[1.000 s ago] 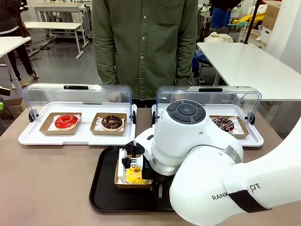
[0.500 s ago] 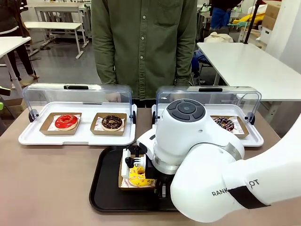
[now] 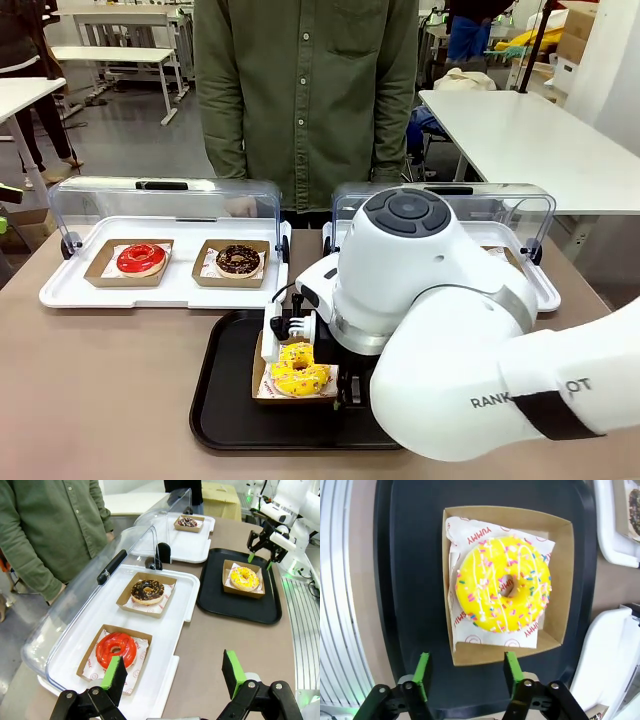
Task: Move the third donut from the left to the tray.
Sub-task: Pick up the Paper togo box containing the Donut indicated by the person and place it on the Handle tray.
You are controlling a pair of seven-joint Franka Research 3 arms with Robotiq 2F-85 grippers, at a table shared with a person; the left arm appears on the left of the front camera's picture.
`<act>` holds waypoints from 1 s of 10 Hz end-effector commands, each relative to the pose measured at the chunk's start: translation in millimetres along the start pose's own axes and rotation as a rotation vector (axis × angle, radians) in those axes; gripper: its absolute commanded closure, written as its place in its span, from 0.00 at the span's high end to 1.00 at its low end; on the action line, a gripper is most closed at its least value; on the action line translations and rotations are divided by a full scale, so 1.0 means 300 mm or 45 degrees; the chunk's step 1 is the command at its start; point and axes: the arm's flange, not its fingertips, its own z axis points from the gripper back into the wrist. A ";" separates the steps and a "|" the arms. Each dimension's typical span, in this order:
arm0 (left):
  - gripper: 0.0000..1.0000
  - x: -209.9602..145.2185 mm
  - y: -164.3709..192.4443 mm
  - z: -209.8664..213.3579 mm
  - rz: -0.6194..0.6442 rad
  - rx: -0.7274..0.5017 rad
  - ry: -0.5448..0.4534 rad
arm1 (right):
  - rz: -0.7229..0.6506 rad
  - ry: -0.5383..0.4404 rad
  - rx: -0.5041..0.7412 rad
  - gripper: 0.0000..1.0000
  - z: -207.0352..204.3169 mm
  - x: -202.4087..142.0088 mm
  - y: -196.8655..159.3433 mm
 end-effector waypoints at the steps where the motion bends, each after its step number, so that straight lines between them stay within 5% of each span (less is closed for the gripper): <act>1: 1.00 0.004 -0.002 0.002 -0.004 -0.009 -0.015 | -0.002 -0.009 0.030 1.00 0.073 -0.178 0.110; 5: 1.00 0.004 -0.002 0.002 -0.004 -0.009 -0.015 | 0.037 -0.102 0.050 1.00 0.169 -0.209 0.087; 6: 1.00 0.004 -0.002 0.002 -0.004 -0.009 -0.015 | -0.017 -0.005 0.002 1.00 0.120 -0.021 -0.001; 10: 1.00 0.004 -0.002 0.002 -0.004 -0.009 -0.015 | -0.017 -0.005 0.002 1.00 0.120 -0.021 -0.001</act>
